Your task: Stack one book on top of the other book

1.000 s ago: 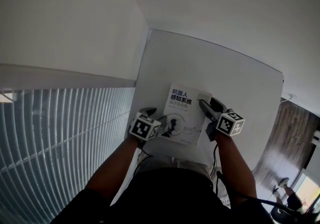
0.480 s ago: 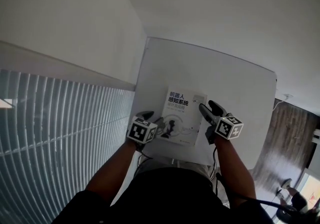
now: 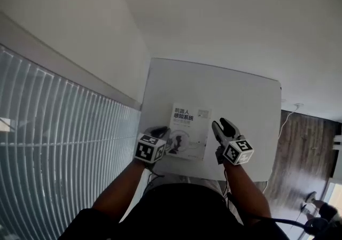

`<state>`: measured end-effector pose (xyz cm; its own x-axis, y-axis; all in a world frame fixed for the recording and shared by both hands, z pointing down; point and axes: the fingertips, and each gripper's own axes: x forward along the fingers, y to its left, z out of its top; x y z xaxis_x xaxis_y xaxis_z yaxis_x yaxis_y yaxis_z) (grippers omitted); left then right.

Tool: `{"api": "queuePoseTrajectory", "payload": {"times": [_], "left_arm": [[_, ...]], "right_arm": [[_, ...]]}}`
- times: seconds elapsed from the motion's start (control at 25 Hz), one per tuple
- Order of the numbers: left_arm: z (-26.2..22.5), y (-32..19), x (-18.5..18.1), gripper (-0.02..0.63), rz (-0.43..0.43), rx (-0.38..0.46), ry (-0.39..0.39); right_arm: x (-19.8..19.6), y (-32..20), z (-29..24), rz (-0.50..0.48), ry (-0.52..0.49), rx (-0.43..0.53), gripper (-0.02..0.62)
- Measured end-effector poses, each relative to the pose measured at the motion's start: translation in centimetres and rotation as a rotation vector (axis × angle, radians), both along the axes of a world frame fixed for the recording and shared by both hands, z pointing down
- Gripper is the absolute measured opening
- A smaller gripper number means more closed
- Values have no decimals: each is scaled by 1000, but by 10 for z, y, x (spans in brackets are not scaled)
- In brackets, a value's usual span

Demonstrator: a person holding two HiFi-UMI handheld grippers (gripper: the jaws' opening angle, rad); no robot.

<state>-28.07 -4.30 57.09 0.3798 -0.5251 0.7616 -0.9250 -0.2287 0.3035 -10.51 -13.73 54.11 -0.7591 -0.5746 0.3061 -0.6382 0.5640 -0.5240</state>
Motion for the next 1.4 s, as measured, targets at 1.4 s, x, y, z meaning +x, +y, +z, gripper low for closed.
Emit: {"api": "queuePoseTrajectory", "payload": {"times": [1.4], "left_arm": [[-120, -21, 16, 3, -47, 618, -64]], "right_arm": [[52, 23, -61, 110, -66, 209, 2]]}}
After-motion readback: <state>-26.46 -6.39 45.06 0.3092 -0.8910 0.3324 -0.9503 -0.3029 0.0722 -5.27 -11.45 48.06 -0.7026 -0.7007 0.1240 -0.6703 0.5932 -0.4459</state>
